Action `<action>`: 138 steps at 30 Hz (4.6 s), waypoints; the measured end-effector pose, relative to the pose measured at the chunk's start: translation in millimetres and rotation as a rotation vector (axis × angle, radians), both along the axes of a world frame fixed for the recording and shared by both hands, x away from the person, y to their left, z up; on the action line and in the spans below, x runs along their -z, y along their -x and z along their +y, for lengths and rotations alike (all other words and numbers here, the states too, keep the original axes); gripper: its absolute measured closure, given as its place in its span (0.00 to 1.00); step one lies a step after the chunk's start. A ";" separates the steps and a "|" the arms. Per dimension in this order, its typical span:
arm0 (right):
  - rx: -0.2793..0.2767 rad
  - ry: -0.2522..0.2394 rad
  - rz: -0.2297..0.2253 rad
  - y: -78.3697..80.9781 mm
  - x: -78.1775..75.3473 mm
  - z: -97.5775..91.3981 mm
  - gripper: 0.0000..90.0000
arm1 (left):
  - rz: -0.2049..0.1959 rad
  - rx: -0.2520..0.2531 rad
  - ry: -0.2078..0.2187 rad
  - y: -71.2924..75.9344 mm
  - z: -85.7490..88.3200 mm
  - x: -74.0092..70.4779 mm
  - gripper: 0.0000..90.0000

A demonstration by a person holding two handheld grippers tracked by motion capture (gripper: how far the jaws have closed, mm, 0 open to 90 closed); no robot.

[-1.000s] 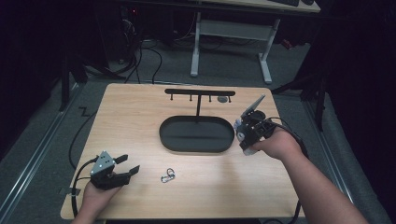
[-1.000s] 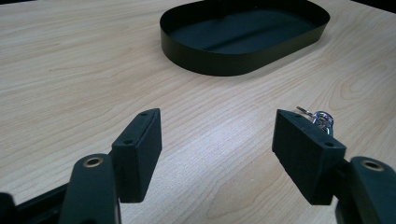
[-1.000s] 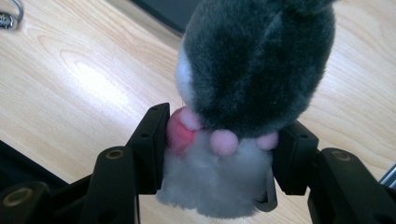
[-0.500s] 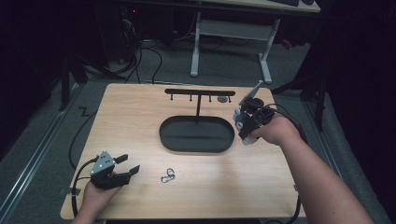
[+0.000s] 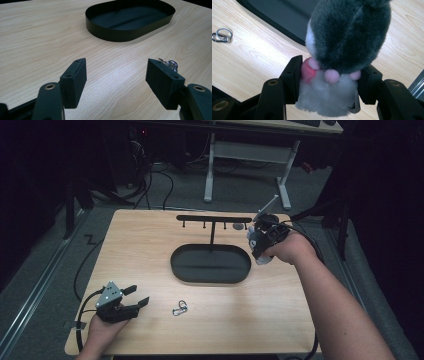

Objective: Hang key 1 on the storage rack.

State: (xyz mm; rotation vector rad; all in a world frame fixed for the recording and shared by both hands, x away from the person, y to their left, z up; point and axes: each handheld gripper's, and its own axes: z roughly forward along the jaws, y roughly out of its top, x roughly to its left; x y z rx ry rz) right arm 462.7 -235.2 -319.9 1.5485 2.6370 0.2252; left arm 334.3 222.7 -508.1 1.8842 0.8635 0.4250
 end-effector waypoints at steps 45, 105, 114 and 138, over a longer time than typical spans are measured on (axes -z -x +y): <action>0.060 0.016 -0.076 -14.6 -6.5 -4.8 0.50 | -0.001 0.003 -0.001 0.3 0.9 -0.5 0.38; 0.093 -0.048 -0.133 14.1 74.8 -25.4 0.34 | 0.043 0.033 -0.002 -1.4 -4.1 0.7 0.40; 0.079 -0.062 -0.239 51.8 93.6 -32.4 0.37 | 0.060 0.067 -0.025 1.0 -11.4 1.0 0.43; 0.144 -0.326 -0.637 185.0 179.6 -62.6 0.77 | 0.085 0.072 -0.339 7.2 -98.3 19.3 1.00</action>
